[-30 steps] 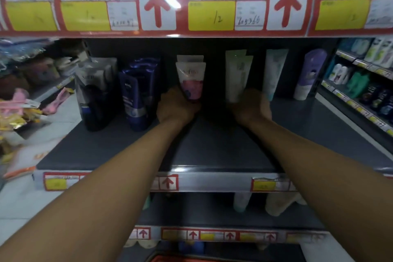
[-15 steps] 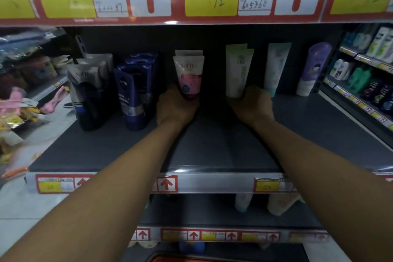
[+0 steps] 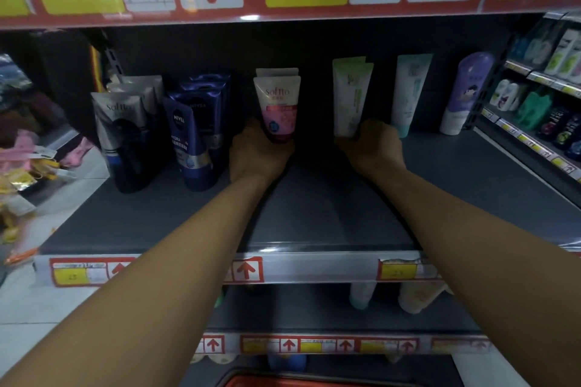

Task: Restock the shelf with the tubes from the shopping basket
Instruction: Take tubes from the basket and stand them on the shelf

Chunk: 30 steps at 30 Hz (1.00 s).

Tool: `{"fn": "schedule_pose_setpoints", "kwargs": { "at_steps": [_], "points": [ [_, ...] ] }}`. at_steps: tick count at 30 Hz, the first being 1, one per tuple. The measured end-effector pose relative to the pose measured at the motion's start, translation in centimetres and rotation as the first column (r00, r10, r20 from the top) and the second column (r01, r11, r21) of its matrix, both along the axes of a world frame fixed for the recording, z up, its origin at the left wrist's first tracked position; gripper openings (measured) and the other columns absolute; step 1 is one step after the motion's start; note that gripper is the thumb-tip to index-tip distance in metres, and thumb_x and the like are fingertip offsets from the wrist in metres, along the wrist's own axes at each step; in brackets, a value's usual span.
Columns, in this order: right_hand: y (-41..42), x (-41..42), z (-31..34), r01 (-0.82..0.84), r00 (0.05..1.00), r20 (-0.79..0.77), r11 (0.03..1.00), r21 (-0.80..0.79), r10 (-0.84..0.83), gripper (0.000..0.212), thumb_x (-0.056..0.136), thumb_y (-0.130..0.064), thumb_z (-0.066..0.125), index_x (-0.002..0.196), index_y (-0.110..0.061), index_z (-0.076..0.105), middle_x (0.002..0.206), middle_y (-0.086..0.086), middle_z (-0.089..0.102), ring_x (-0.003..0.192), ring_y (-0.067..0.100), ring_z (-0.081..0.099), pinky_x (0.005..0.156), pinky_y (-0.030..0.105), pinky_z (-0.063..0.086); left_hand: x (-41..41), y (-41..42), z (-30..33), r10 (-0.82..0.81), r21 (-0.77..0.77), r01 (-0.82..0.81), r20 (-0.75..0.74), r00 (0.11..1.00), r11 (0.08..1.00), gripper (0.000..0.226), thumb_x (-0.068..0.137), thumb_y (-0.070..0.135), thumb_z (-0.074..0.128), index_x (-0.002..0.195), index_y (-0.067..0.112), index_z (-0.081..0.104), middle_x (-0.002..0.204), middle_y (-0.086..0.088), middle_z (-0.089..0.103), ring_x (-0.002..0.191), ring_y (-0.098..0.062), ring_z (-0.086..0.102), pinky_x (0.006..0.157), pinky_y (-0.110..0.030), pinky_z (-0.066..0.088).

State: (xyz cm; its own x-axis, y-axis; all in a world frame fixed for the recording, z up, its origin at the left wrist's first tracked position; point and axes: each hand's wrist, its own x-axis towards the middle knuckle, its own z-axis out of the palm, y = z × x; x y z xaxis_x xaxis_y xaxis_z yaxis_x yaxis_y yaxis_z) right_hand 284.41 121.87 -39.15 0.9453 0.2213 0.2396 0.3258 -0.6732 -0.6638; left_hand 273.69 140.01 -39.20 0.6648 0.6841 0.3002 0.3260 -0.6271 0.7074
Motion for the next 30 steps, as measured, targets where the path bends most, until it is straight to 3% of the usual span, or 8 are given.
{"fn": "schedule_pose_setpoints", "kwargs": {
  "at_steps": [6,11,17,21,24,27,30],
  "points": [
    [0.01,0.15,-0.23,-0.007,1.0,-0.002,1.0,0.017,0.007,0.05,0.084,-0.048,0.076,0.113,-0.01,0.064,0.113,0.011,0.068,0.104,0.031,0.066,0.071,0.031,0.048,0.14,-0.07,-0.06,0.003,-0.002,-0.003,0.001,1.0,1.0,0.053,0.08,0.048,0.079,0.124,0.02,0.066,0.122,-0.008,0.073,0.112,-0.028,0.07,0.083,-0.027,0.052],
    [-0.03,0.11,-0.26,-0.012,1.0,-0.004,0.999,0.039,0.012,0.048,0.083,-0.049,0.077,0.11,-0.011,0.066,0.11,0.009,0.069,0.101,0.028,0.067,0.071,0.031,0.051,0.22,0.06,-0.15,0.016,0.0,-0.016,-0.006,1.0,1.0,0.059,0.077,0.055,0.077,0.124,0.021,0.066,0.119,-0.007,0.074,0.11,-0.028,0.071,0.083,-0.029,0.054],
    [-0.05,0.27,-0.35,-0.013,1.0,0.004,0.999,0.033,0.013,0.044,0.083,-0.049,0.076,0.105,-0.012,0.067,0.102,0.005,0.066,0.097,0.025,0.066,0.062,0.024,0.04,0.26,0.0,-0.2,0.009,-0.011,-0.009,-0.021,1.0,1.0,0.06,0.074,0.058,0.073,0.122,0.022,0.066,0.117,-0.007,0.074,0.108,-0.029,0.071,0.085,-0.033,0.058],
    [-0.03,0.53,-0.54,-0.005,1.0,-0.005,0.999,0.035,0.005,0.047,0.082,-0.051,0.076,0.108,-0.013,0.067,0.102,0.005,0.068,0.087,0.019,0.061,0.059,0.024,0.041,0.33,-0.07,-0.18,0.009,-0.01,-0.009,-0.024,1.0,1.0,0.065,0.072,0.061,0.071,0.123,0.023,0.064,0.118,-0.006,0.073,0.109,-0.03,0.071,0.087,-0.035,0.058],
    [0.04,0.76,-0.65,-0.008,1.0,-0.006,0.999,0.034,0.009,0.048,0.08,-0.052,0.076,0.107,-0.013,0.068,0.098,0.004,0.067,0.091,0.024,0.066,0.057,0.024,0.042,0.42,0.01,-0.2,0.007,-0.014,-0.007,-0.028,1.0,1.0,0.064,0.073,0.061,0.071,0.124,0.022,0.064,0.119,-0.007,0.073,0.11,-0.03,0.071,0.084,-0.032,0.056],
    [0.09,0.86,-0.69,-0.008,1.0,-0.006,1.0,0.011,0.008,0.05,0.079,-0.052,0.077,0.108,-0.012,0.069,0.094,0.002,0.064,0.092,0.023,0.066,0.049,0.019,0.033,0.33,0.05,-0.2,-0.002,-0.023,0.001,-0.042,0.999,1.0,0.066,0.068,0.066,0.067,0.119,0.024,0.066,0.116,-0.004,0.074,0.106,-0.028,0.072,0.087,-0.036,0.06],
    [0.02,0.99,-0.71,-0.007,1.0,-0.012,1.0,-0.02,0.006,0.058,0.075,-0.055,0.08,0.111,-0.011,0.068,0.096,0.001,0.064,0.093,0.023,0.065,0.05,0.019,0.032,0.22,-0.02,-0.26,-0.014,-0.02,0.013,-0.058,0.998,1.0,0.066,0.067,0.068,0.065,0.118,0.025,0.065,0.115,-0.003,0.074,0.104,-0.027,0.072,0.087,-0.038,0.061]
  ]
}}
